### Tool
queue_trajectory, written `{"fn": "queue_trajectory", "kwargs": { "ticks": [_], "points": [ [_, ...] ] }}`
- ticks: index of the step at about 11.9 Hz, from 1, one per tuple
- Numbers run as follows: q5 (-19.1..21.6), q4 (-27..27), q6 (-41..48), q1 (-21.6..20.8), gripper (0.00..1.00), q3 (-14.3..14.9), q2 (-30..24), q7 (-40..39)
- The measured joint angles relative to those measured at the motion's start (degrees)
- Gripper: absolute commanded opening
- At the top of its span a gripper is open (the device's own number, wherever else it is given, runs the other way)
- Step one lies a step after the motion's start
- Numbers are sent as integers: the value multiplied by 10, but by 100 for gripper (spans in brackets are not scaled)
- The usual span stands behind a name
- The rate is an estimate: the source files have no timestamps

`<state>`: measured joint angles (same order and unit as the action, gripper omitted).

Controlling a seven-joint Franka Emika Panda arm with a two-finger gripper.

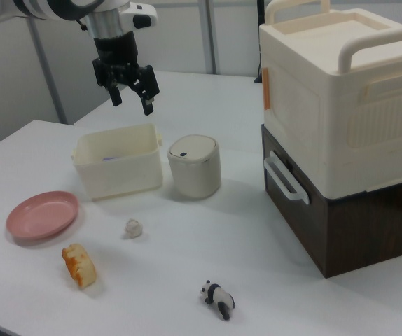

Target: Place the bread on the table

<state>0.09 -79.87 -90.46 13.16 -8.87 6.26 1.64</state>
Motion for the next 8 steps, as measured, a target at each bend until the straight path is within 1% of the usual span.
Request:
{"fn": "queue_trajectory", "kwargs": {
  "ticks": [8],
  "points": [
    [9,-3,-10,-2,100,-1,0,34]
  ]
}}
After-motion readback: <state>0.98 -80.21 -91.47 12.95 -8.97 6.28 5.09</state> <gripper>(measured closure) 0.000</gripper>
